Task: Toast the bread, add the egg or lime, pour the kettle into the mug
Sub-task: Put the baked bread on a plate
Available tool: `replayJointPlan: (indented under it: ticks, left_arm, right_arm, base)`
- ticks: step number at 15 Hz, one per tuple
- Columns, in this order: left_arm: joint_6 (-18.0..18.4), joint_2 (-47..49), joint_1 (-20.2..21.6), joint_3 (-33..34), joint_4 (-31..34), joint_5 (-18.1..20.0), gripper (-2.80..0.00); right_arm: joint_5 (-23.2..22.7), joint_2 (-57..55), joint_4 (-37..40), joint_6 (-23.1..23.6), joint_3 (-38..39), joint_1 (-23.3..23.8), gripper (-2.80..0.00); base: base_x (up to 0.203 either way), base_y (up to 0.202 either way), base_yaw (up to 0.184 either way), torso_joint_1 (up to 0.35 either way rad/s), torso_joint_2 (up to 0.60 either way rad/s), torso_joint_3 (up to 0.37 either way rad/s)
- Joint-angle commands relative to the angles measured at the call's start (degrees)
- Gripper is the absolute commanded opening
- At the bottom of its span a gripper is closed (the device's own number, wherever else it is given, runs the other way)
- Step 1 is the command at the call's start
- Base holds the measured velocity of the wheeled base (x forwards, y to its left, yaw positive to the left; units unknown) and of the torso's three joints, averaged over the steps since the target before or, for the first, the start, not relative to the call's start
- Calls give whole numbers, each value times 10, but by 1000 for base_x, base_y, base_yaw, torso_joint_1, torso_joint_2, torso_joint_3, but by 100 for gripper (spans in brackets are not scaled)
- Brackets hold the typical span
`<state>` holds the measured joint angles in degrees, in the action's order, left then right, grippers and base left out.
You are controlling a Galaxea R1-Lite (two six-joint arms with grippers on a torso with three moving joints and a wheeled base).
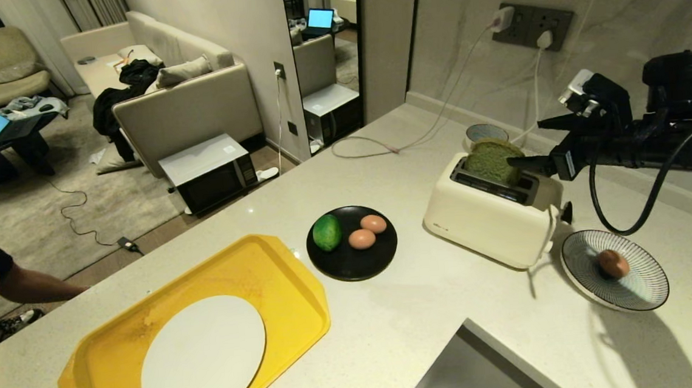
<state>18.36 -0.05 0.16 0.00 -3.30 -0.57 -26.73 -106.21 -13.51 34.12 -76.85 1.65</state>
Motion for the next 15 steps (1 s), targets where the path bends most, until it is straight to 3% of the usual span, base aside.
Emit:
replayJointPlan:
  ticks: [1, 11, 15]
  left_arm:
    - [1, 0, 0, 0, -1, 0, -280]
    - [1, 0, 0, 0, 0, 0, -280]
    - [1, 0, 0, 0, 0, 0, -280]
  right_arm:
    - [0, -27, 0, 5, -7, -1, 0]
    - [15, -114, 1, 9, -102, -23, 0]
    - [21, -123, 1, 9, -106, -22, 0]
  base:
    - [0, 0, 0, 0, 0, 0]
    - [0, 0, 0, 0, 0, 0]
    - [0, 0, 0, 0, 0, 0]
